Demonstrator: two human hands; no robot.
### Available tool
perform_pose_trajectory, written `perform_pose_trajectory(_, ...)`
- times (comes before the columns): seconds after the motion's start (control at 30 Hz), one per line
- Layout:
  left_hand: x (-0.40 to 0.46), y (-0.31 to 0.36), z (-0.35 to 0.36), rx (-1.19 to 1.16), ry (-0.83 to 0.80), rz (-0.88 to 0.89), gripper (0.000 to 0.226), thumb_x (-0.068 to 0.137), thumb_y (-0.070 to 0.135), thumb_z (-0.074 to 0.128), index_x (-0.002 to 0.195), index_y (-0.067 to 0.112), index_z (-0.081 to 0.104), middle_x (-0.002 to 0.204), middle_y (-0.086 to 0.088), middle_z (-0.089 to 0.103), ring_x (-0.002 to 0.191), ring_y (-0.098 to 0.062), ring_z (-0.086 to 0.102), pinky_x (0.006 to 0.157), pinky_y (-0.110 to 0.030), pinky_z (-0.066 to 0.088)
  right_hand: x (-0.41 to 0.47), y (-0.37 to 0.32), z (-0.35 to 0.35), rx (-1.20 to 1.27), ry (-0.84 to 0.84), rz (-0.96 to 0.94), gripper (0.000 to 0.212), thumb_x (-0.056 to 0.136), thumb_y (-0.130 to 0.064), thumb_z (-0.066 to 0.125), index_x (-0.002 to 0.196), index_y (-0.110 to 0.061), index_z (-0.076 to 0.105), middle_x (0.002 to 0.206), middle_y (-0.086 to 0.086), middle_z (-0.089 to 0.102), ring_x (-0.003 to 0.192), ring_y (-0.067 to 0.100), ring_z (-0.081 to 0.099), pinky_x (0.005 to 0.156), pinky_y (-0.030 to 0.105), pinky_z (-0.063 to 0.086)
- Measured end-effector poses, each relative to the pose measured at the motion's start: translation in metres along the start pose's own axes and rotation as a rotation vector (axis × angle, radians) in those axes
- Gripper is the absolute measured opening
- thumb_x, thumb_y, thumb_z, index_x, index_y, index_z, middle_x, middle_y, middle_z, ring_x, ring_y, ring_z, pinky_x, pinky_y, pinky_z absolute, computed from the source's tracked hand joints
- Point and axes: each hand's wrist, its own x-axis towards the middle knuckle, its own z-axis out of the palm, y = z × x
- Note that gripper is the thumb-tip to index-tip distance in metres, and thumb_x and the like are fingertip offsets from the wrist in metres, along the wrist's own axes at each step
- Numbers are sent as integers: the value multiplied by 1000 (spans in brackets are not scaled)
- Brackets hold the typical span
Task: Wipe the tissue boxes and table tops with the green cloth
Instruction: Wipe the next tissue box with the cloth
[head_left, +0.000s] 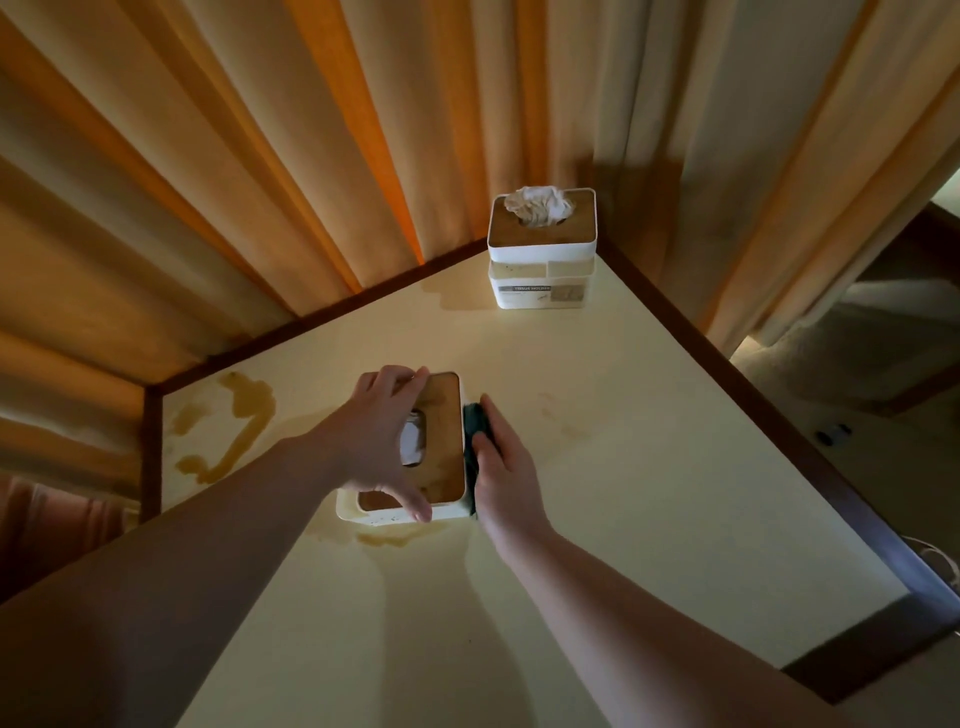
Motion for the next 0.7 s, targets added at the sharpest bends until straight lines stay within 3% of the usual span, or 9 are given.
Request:
perform_pose_trajectory(0.1, 0, 2, 0, 4, 3, -2, 174, 26, 86, 85, 163, 29, -8, 152, 14, 7, 145, -17, 12, 121, -42, 33, 27, -20, 6, 9, 13, 2, 48, 108, -24, 41, 156, -28, 44, 154, -13, 50, 141, 8, 48, 121, 39, 39)
perform_pose_trajectory(0.23, -1, 4, -1, -6, 0, -6, 175, 26, 85, 86, 163, 29, -8, 150, 14, 9, 143, -17, 15, 120, -43, 35, 51, -15, 12, 67, -6, 97, 54, 97, -39, 44, 150, -36, 52, 147, -15, 58, 135, 9, 55, 119, 43, 40)
perform_pose_trajectory(0.4, -1, 4, -1, -22, -2, -15, 175, 25, 84, 86, 163, 30, -7, 150, 15, 10, 142, -16, 15, 119, -43, 35, 29, -7, 7, 25, -50, 112, 46, 113, -30, 36, 158, -33, 42, 154, -17, 49, 140, 5, 47, 120, 33, 37)
perform_pose_trajectory(0.53, -1, 4, -1, -23, -2, -23, 176, 25, 83, 87, 163, 31, -8, 150, 15, 9, 142, -15, 14, 118, -43, 37, 0, 16, 4, 15, -30, 117, 44, 112, -27, 35, 154, -35, 47, 144, -19, 58, 128, 1, 57, 96, 17, 48)
perform_pose_trajectory(0.6, -1, 4, -1, -10, -2, -25, 176, 24, 85, 85, 163, 30, -9, 150, 14, 9, 142, -17, 15, 118, -43, 36, -15, 15, 1, 56, -35, 143, 42, 113, -24, 36, 150, -37, 51, 141, -12, 63, 110, 2, 66, 79, 12, 48)
perform_pose_trajectory(0.67, -1, 3, -1, 9, 2, -20, 177, 22, 88, 82, 163, 31, -9, 149, 14, 10, 141, -18, 17, 117, -43, 38, -21, 7, 0, 77, -30, 153, 40, 112, -20, 37, 139, -42, 57, 128, -7, 71, 84, 0, 65, 64, 12, 49)
perform_pose_trajectory(0.7, -1, 3, -1, 6, 3, -17, 178, 22, 88, 83, 163, 30, -9, 149, 14, 10, 141, -18, 17, 116, -43, 39, -20, 1, 0, 92, -31, 151, 40, 112, -19, 37, 137, -41, 60, 121, -8, 73, 84, 2, 68, 67, 16, 53)
